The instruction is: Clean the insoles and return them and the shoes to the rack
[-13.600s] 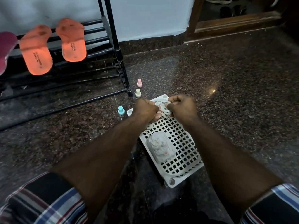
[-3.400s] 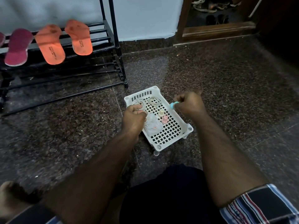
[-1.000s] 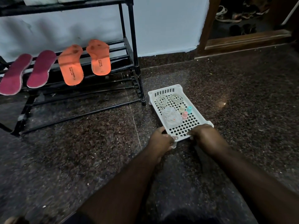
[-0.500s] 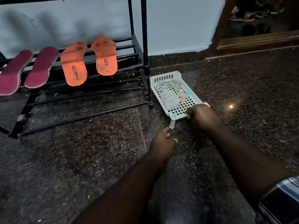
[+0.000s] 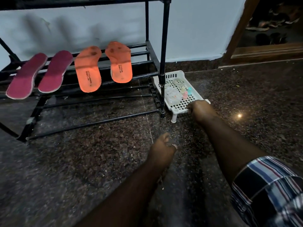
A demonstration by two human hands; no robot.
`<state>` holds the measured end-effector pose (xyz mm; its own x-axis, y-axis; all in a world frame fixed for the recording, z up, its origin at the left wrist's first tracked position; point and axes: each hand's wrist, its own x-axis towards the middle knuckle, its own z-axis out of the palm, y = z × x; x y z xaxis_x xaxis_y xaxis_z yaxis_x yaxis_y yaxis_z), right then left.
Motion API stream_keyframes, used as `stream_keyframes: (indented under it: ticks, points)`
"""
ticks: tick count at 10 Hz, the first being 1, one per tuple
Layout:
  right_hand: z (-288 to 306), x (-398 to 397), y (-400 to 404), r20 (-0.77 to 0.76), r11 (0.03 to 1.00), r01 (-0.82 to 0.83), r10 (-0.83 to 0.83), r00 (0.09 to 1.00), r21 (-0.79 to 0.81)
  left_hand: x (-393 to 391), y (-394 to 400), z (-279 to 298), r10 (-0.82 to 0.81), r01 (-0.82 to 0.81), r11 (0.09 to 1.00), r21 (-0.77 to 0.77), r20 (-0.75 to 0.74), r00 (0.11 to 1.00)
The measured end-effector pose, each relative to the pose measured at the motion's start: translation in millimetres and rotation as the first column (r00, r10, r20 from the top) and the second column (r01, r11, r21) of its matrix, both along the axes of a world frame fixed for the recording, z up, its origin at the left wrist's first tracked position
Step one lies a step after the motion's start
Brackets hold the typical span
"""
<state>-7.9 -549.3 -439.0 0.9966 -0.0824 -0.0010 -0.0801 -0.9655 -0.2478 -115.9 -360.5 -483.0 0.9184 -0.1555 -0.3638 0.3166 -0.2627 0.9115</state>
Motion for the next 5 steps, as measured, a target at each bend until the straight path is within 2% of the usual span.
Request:
stream_keyframes:
  ticks: [2, 3, 4, 5]
  points:
    - [1.0, 16.2, 3.3, -0.038, 0.999, 0.037, -0.037, 0.999, -0.004, 1.4, 26.9, -2.0, 0.003, -0.009, 0.995, 0.101, 0.064, 0.998]
    - [-0.4, 13.0, 9.1, -0.013, 0.998, 0.037, -0.038, 0.999, -0.06, 3.8, 39.6, 2.4, -0.051, 0.005, 0.962, 0.273, 0.162, 0.985]
    - [3.4, -10.2, 17.8, 0.103, 0.987, 0.02, -0.003, 0.995, -0.162, 2.0, 47.2, 8.2, -0.13, 0.026, 0.9, 0.436, 0.211, 0.969]
    - [-9.6, -42.3, 30.9, 0.146, 0.966, 0.055, -0.018, 0.989, -0.251, -1.2, 53.2, 8.1, -0.221, 0.033, 0.788, 0.614, 0.234, 0.947]
